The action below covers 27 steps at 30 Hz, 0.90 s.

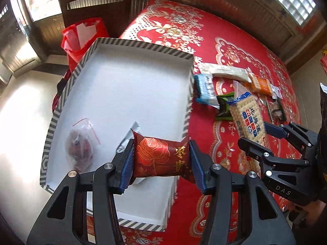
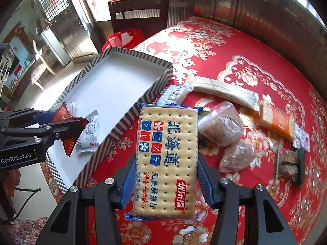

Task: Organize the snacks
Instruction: 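Carry the red pack and cracker pack over the white tray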

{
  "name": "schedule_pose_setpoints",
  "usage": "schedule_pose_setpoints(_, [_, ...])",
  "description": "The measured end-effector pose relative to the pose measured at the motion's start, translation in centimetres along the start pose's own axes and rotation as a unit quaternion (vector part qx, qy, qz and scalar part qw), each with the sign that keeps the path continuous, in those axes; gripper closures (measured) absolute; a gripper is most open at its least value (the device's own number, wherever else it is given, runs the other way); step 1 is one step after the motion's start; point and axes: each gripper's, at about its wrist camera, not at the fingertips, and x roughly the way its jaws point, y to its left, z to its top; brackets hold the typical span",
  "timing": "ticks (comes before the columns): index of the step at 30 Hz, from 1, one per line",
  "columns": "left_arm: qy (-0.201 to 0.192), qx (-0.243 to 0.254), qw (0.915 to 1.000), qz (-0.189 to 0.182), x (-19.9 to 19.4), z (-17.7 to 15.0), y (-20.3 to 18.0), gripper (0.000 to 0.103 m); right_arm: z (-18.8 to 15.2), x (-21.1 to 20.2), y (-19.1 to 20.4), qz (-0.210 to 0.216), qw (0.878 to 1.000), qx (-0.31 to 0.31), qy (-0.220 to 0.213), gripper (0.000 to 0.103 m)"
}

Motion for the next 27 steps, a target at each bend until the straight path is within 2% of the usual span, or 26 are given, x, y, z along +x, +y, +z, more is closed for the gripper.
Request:
schedule_pose_setpoints(15, [0.008,-0.055,0.9981,0.025,1.3,0.4,5.5,0.053,5.5,2.9,5.6,0.030,0.997,-0.065,0.011,0.049])
schedule_pose_setpoints(27, [0.021,-0.074,0.9965,0.035,2.8,-0.1,7.6,0.053,9.6,7.7,8.9,0.047,0.994,-0.091,0.043,0.049])
